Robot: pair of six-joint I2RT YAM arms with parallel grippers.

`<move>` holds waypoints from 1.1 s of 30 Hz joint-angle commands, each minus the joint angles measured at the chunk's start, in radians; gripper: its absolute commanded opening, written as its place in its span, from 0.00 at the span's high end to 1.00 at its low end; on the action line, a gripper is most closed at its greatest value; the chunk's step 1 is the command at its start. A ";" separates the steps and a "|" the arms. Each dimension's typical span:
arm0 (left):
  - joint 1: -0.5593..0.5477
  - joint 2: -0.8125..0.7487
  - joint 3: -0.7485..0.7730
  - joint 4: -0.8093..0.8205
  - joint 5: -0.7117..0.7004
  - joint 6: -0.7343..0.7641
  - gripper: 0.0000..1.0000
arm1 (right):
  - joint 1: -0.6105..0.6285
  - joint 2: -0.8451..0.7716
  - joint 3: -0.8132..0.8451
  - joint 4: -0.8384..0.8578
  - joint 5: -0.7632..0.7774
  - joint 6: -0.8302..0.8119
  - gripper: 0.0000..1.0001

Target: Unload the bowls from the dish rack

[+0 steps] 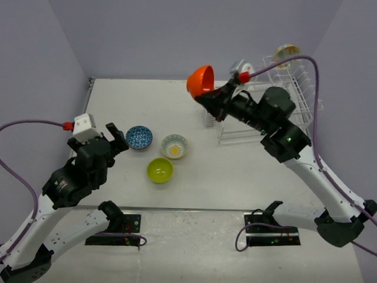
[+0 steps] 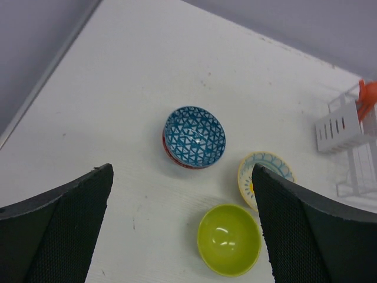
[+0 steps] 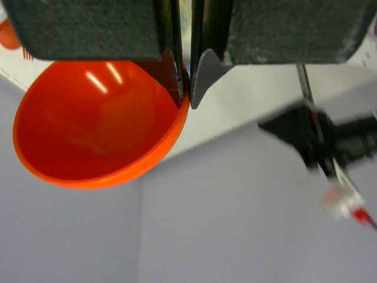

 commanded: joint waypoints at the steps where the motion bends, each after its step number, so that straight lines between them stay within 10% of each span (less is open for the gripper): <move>1: 0.000 -0.039 0.114 -0.211 -0.319 -0.215 0.00 | 0.236 0.107 -0.001 -0.349 0.251 -0.426 1.00; 13: 0.001 -0.239 0.038 -0.270 -0.430 -0.400 0.00 | 0.600 0.554 0.179 -0.501 0.466 -0.532 1.00; 33: 0.001 -0.259 -0.022 -0.152 -0.354 -0.291 0.00 | 0.668 0.878 0.413 -0.788 0.471 -0.595 1.00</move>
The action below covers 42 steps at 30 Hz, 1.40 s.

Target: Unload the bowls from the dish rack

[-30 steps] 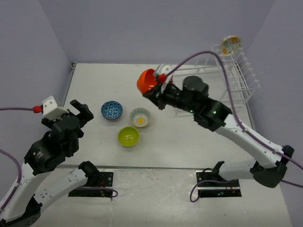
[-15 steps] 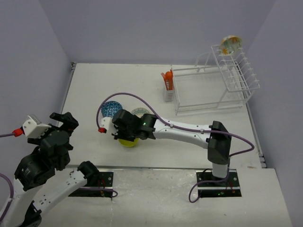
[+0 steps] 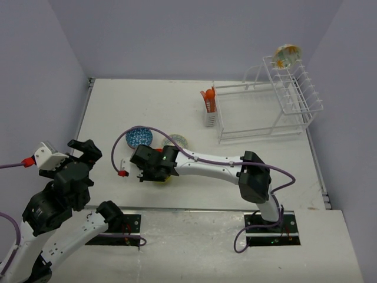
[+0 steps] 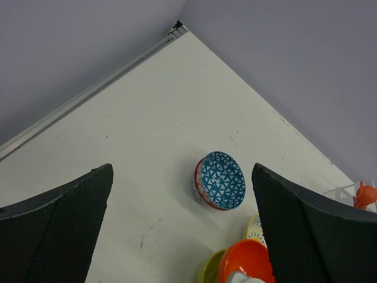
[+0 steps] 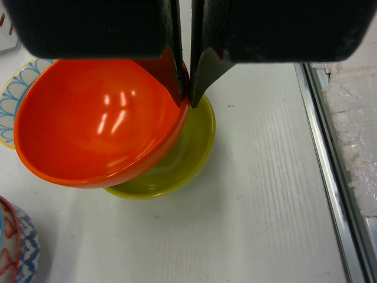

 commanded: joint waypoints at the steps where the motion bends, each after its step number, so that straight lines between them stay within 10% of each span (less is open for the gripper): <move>1: 0.001 -0.002 -0.005 0.046 -0.014 0.009 0.00 | 0.016 0.018 0.062 -0.055 0.023 -0.035 1.00; 27: 0.001 0.021 -0.010 0.068 -0.002 0.040 0.00 | 0.018 0.115 0.129 -0.114 0.014 -0.018 1.00; 35: 0.001 0.020 -0.011 0.071 0.003 0.047 0.00 | 0.020 0.097 0.128 -0.106 0.026 -0.012 0.59; 42: 0.001 0.024 -0.013 0.074 0.006 0.049 0.00 | 0.018 0.029 0.111 -0.089 0.009 -0.010 0.44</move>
